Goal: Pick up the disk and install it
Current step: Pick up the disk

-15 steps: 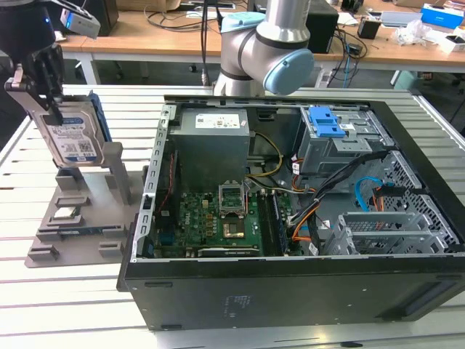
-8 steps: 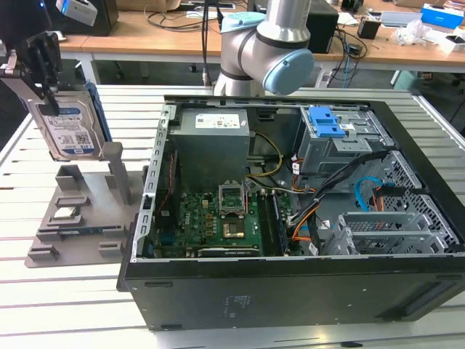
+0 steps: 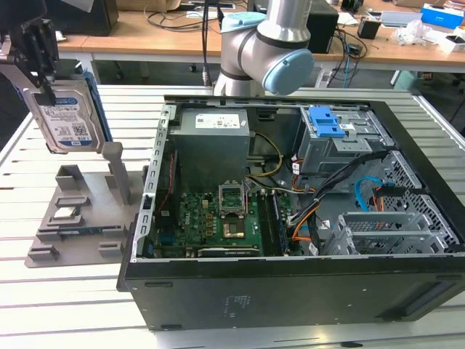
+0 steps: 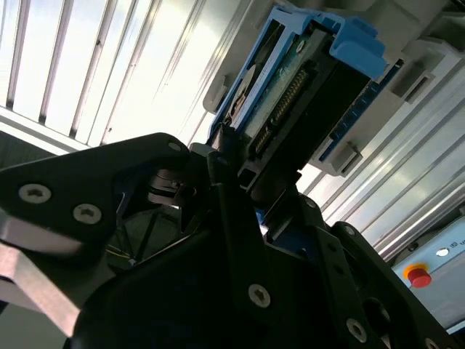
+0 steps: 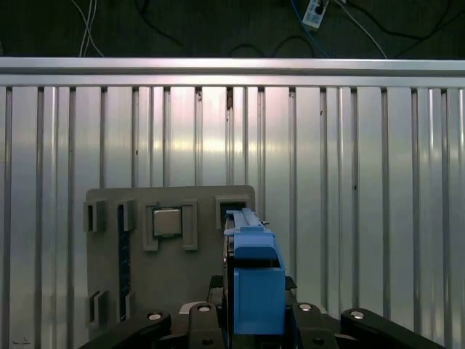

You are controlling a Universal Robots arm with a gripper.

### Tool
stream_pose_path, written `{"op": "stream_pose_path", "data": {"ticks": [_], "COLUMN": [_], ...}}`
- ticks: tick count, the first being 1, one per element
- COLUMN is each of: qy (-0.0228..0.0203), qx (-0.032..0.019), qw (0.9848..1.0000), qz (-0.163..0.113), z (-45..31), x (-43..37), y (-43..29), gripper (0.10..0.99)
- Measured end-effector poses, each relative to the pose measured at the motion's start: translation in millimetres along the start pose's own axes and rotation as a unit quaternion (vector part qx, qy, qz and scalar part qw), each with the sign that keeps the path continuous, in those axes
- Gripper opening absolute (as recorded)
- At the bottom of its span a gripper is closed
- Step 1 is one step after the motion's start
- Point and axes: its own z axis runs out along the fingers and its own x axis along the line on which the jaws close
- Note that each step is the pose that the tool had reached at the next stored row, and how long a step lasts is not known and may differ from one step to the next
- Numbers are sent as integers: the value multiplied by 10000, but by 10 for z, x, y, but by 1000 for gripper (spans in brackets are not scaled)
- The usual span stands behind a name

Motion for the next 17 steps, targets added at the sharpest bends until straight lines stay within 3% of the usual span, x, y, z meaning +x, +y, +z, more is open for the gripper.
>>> {"op": "stream_pose_path", "data": {"ticks": [17], "qy": [0], "qx": [-5], "qw": [10000], "qz": [0], "z": [-282], "x": [-37], "y": [7], "gripper": [365]}}
